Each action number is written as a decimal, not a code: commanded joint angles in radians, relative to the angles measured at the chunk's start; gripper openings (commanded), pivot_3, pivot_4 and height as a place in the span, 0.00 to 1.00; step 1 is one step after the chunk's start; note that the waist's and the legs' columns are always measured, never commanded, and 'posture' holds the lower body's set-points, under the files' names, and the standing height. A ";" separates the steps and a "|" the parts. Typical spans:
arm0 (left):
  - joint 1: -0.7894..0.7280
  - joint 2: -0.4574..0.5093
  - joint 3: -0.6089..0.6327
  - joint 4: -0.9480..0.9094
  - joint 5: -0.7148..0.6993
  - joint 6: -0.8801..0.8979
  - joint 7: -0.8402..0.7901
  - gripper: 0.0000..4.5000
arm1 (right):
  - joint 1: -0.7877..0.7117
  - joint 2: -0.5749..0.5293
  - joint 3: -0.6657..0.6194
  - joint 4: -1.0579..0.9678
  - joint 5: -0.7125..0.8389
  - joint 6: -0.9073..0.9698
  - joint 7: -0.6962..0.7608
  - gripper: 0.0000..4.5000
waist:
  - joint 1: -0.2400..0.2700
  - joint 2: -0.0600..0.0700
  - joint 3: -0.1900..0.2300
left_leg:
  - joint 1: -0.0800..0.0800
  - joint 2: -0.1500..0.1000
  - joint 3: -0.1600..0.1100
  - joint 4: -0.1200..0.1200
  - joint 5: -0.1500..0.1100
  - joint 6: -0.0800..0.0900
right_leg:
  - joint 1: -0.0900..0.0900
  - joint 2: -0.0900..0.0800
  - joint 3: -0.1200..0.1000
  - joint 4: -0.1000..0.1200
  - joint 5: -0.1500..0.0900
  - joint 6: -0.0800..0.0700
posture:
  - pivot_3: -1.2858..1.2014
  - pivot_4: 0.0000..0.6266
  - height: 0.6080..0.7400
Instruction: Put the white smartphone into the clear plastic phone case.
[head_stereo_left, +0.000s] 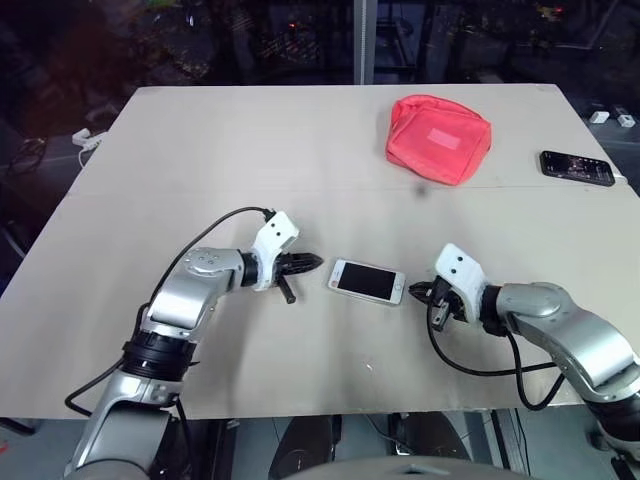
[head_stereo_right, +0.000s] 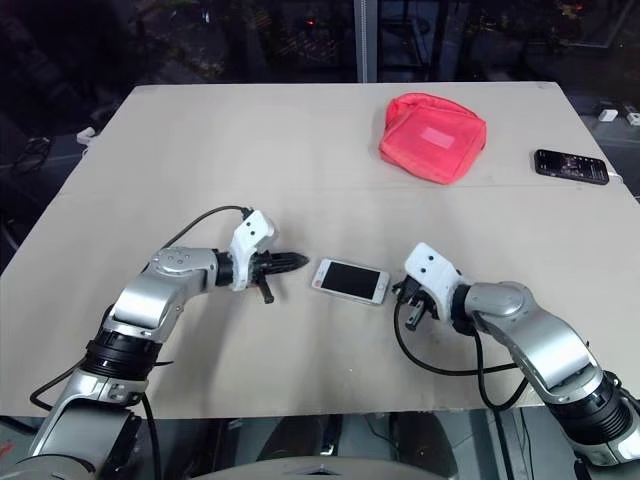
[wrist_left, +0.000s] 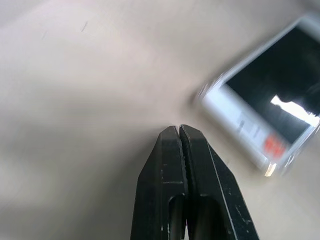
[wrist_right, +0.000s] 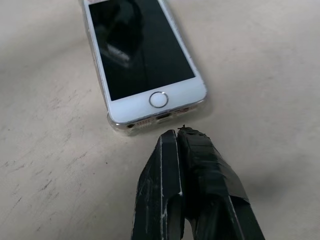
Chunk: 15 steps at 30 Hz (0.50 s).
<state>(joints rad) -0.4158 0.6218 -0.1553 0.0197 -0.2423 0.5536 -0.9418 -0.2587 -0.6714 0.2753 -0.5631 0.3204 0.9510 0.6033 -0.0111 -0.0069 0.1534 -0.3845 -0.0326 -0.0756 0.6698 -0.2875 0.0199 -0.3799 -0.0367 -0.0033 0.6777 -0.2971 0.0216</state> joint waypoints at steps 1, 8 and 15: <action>0.017 -0.028 -0.061 -0.036 0.025 -0.016 -0.005 0.01 | -0.036 0.010 0.018 -0.014 -0.007 -0.029 0.016 0.00 | 0.003 0.000 0.000 | 0.000 0.000 0.000 0.000 0.000 0.000 | 0.000 0.000 0.000 0.000 0.000 0.000 | 0.52 0.24 1.00; 0.025 -0.062 -0.065 -0.072 0.021 0.005 -0.008 0.01 | -0.102 0.029 0.109 0.010 -0.047 -0.034 0.031 0.00 | 0.005 0.000 0.000 | 0.000 0.000 0.000 0.000 0.000 0.000 | 0.000 0.000 0.000 0.000 0.000 0.000 | 0.52 0.24 1.00; 0.015 -0.068 0.014 -0.092 -0.041 0.049 -0.013 0.01 | -0.039 -0.010 0.028 -0.014 -0.053 -0.030 0.017 0.00 | 0.007 0.000 0.000 | 0.000 0.000 0.000 0.000 0.000 0.000 | 0.000 -0.001 0.000 0.000 0.000 0.000 | 0.52 0.24 1.00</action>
<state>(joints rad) -0.3944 0.5635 -0.1490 -0.0304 -0.2362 0.5927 -0.9281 -0.3023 -0.6701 0.3378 -0.5422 0.2693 0.9322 0.6233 -0.0038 -0.0070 0.1532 -0.3848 -0.0330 -0.0757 0.6703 -0.2876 0.0200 -0.3798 -0.0375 -0.0036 0.6776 -0.2971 0.0216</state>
